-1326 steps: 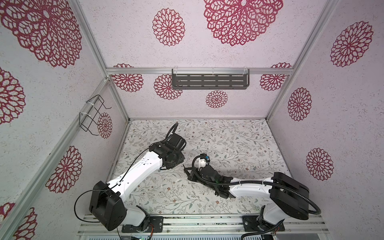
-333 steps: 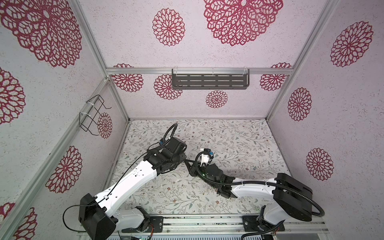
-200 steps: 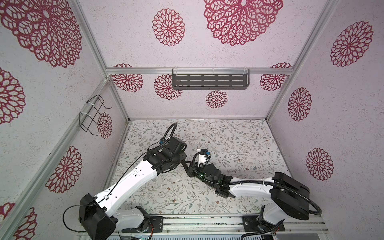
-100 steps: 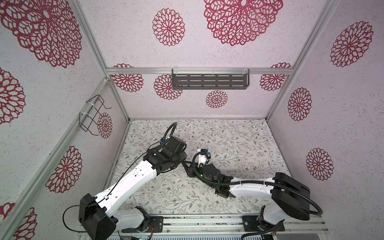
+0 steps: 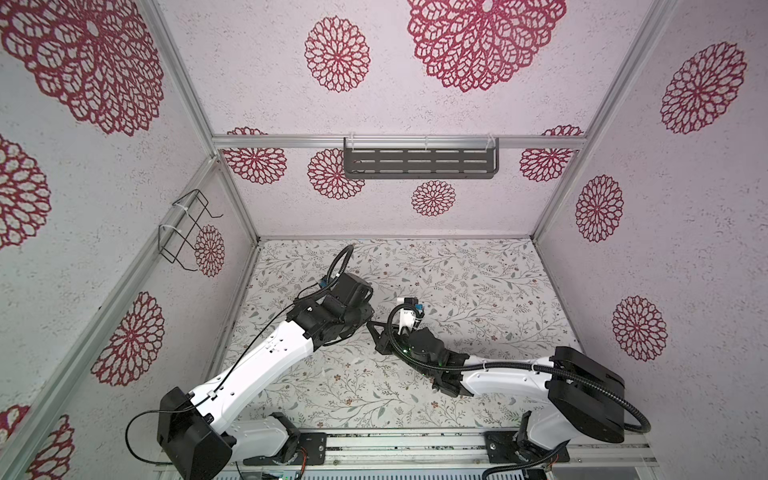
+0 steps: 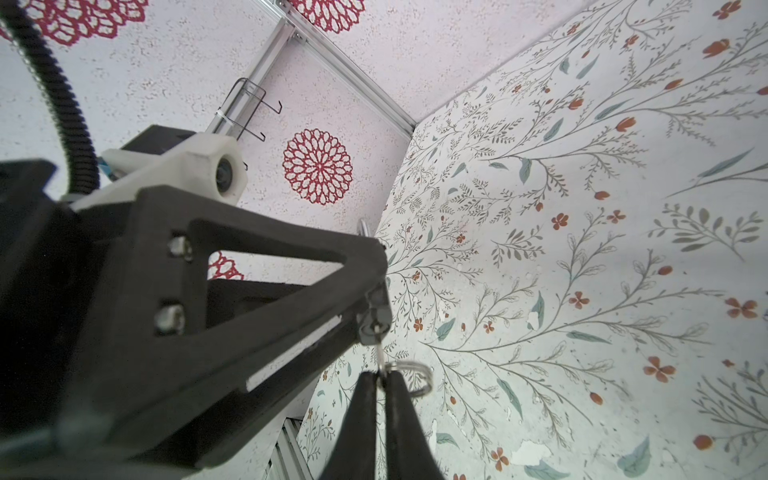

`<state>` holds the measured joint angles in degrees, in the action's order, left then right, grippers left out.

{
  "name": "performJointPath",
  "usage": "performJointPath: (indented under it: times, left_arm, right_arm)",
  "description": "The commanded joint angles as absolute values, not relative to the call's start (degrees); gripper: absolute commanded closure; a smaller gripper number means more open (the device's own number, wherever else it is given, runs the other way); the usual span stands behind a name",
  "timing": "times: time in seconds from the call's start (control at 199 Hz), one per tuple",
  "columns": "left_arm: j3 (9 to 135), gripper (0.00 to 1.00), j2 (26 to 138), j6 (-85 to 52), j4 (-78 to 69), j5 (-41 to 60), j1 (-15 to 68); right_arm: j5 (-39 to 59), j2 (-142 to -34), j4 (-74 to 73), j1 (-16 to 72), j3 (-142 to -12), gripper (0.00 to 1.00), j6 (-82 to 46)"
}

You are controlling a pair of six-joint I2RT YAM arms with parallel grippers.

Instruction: Unlock with the key

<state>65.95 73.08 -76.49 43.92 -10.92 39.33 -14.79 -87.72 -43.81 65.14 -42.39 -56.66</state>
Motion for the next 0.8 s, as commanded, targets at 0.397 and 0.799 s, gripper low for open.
performJointPath:
  times: [0.397, 0.799]
  left_arm:
    - [62.97, 1.00, 70.85, -79.68, 40.90, -8.00, 45.29]
    - [61.60, 1.00, 67.85, -80.74, 40.27, -11.51, 47.94]
  right_arm:
    - [-14.59, -86.22, -46.74, 63.38, -44.82, 0.97, -54.76]
    - [-14.61, -85.78, -46.31, 62.49, -45.71, 0.89, -52.21]
